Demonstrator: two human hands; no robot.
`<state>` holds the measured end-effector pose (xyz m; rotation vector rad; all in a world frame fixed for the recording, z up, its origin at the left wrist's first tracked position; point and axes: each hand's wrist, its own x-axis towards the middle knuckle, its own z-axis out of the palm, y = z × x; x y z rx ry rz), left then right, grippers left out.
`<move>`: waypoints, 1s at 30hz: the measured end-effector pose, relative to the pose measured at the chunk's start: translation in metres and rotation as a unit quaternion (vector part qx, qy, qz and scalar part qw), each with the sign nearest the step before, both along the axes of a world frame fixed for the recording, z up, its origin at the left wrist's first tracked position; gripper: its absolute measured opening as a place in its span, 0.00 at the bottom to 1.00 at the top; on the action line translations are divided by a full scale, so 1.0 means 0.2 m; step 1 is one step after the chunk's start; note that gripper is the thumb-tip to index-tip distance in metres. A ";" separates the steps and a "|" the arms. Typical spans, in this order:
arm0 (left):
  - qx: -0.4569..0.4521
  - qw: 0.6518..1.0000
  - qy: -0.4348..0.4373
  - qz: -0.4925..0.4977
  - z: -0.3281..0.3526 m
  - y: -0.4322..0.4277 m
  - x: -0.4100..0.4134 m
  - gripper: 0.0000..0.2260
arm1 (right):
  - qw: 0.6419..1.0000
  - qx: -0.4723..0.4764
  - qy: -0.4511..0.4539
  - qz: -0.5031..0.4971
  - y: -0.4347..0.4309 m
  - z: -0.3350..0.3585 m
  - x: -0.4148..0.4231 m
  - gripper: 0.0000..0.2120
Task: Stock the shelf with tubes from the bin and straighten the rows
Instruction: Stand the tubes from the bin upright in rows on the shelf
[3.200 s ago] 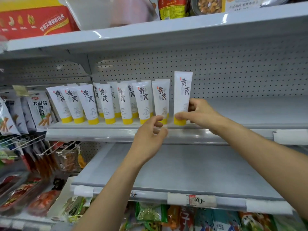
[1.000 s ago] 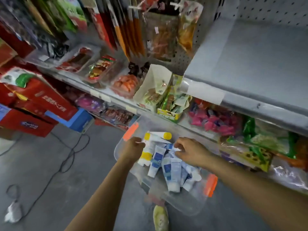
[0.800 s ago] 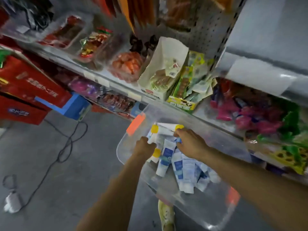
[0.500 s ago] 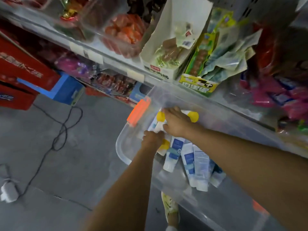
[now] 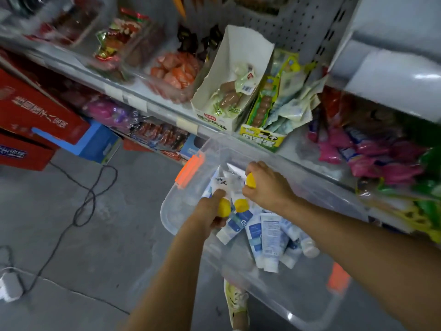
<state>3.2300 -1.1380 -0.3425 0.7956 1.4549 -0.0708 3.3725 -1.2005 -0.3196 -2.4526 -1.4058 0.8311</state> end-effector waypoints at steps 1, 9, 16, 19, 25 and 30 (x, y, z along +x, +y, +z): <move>-0.007 0.999 -0.027 0.037 0.08 -0.03 0.00 0.13 | 0.998 0.031 0.033 -0.054 -0.05 0.04 0.01 0.15; -0.010 0.972 -0.179 0.153 0.60 -0.44 0.08 0.03 | 0.767 0.182 0.471 -0.396 -0.55 0.50 0.07 0.07; 0.068 0.926 -0.301 0.219 1.02 -0.95 0.28 0.27 | 0.731 0.208 0.552 -0.343 -1.18 0.98 0.18 0.05; 0.104 0.911 -0.340 0.210 1.22 -1.21 0.33 0.19 | 0.734 0.207 0.558 -0.327 -1.45 1.16 0.23 0.08; 0.197 0.900 -0.364 0.134 1.58 -1.58 0.50 0.17 | 0.715 0.229 0.582 -0.314 -1.85 1.47 0.35 0.16; 0.276 0.882 -0.382 -0.019 1.89 -1.75 0.62 0.11 | 0.811 0.252 0.470 -0.241 -2.08 1.75 0.42 0.14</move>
